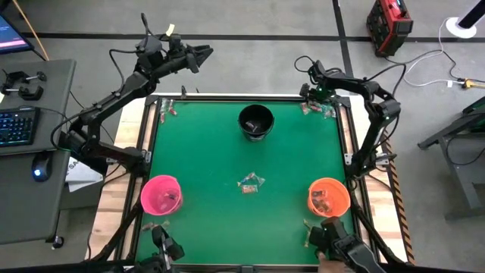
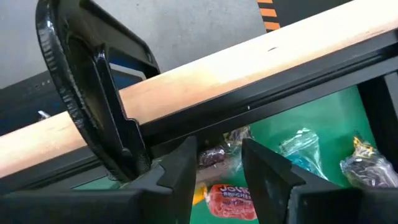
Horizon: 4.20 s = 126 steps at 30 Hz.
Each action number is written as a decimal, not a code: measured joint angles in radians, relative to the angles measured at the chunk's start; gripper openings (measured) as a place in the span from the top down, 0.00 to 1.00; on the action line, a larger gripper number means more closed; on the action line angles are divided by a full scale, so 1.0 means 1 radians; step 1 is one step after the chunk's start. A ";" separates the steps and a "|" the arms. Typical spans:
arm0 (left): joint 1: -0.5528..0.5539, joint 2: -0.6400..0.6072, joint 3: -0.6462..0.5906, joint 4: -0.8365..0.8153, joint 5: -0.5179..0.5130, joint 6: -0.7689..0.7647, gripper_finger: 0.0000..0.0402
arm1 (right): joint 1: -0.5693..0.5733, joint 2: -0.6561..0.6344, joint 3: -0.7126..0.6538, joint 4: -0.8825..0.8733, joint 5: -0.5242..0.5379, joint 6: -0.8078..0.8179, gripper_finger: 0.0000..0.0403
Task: Sort candy by brand, put in halloween buckets
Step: Put the transparent candy into the black bucket, then put the violet candy into the black bucket
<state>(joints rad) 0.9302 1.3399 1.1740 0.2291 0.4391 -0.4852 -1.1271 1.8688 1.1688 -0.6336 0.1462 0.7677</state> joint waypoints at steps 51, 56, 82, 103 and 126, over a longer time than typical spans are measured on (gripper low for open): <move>-0.001 0.001 0.000 -0.029 0.090 -0.052 0.53 | 0.344 -0.449 -0.005 0.237 -0.365 -0.360 1.00; -0.002 0.001 0.000 -0.029 0.109 -0.057 0.53 | 0.536 -0.342 -0.005 0.469 -0.367 -0.302 1.00; -0.017 0.009 0.028 -0.209 0.008 -0.106 0.53 | 0.570 -0.274 0.098 0.489 -0.360 -0.382 0.38; 0.045 0.457 0.291 -1.357 -0.808 0.075 0.53 | 0.420 -0.304 0.249 0.247 -0.362 -0.566 0.37; 0.126 0.480 -0.041 -0.913 -0.937 -0.161 0.53 | 0.420 -0.304 0.248 0.211 -0.363 -0.594 0.37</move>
<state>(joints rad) 1.0566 1.8202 1.1327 -0.6838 -0.4976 -0.6466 -0.7071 1.5646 1.4170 -0.4221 -0.2169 0.1741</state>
